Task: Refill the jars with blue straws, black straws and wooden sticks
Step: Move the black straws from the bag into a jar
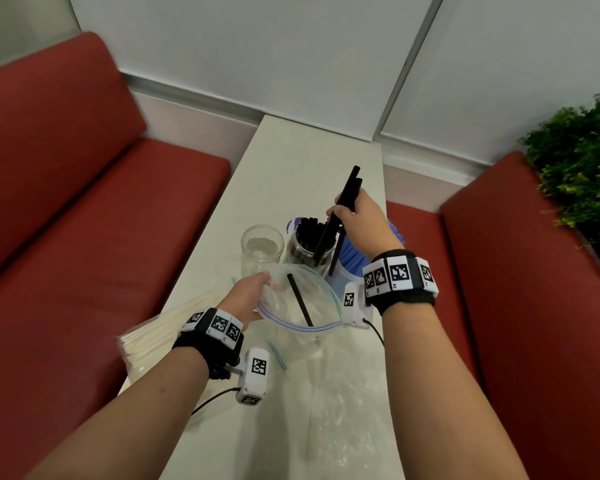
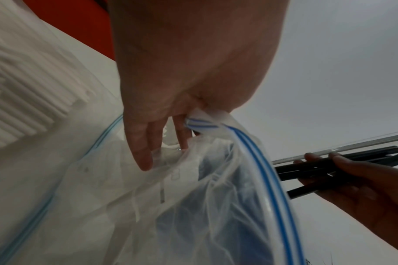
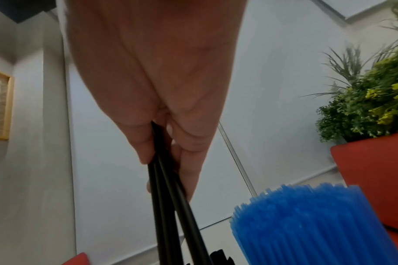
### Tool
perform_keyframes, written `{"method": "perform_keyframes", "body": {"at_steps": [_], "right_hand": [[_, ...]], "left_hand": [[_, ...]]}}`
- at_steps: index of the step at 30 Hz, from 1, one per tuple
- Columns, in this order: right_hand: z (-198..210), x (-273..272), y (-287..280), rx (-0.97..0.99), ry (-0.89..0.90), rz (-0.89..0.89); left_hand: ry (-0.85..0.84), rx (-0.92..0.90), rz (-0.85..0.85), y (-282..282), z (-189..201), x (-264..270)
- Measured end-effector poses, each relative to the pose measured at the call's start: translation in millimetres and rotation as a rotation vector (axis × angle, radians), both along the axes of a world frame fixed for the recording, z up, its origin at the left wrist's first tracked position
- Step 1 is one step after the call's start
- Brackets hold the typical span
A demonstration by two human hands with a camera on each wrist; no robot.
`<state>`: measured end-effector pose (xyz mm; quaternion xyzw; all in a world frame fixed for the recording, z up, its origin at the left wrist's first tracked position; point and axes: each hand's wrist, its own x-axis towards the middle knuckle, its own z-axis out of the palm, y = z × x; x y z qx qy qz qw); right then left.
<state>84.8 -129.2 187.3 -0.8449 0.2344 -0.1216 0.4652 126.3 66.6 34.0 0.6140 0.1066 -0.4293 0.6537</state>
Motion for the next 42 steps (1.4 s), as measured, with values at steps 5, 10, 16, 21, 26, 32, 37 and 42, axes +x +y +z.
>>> {"method": "perform_keyframes", "body": {"at_steps": [5, 10, 16, 21, 26, 32, 37, 42], "right_hand": [[7.1, 25.7, -4.0, -0.038, -0.041, -0.021], [8.5, 38.0, -8.7, -0.040, -0.056, -0.018], [-2.7, 40.3, -10.5, -0.080, -0.077, -0.040], [-9.1, 42.4, -10.9, -0.085, -0.081, -0.040], [-29.4, 37.5, -7.9, -0.114, 0.059, -0.008], [-54.1, 19.7, -0.4, 0.011, 0.211, 0.009], [-22.1, 26.6, -5.8, 0.077, -0.007, -0.087], [2.9, 30.6, -3.5, 0.119, -0.223, -0.120]], "left_hand": [[-0.016, 0.009, 0.012, 0.4, -0.5, 4.0], [0.000, -0.008, 0.033, 2.3, -6.3, 7.0], [0.013, 0.014, 0.018, 5.0, -10.5, 7.1], [0.018, 0.026, 0.002, 4.0, -15.7, 7.7], [0.024, 0.034, -0.004, 2.7, -13.2, 7.4], [0.010, 0.046, -0.006, 5.0, -11.2, 9.2], [0.015, 0.026, -0.007, 3.8, -9.6, 9.1], [0.027, 0.019, -0.007, 2.6, -9.8, 6.7]]}}
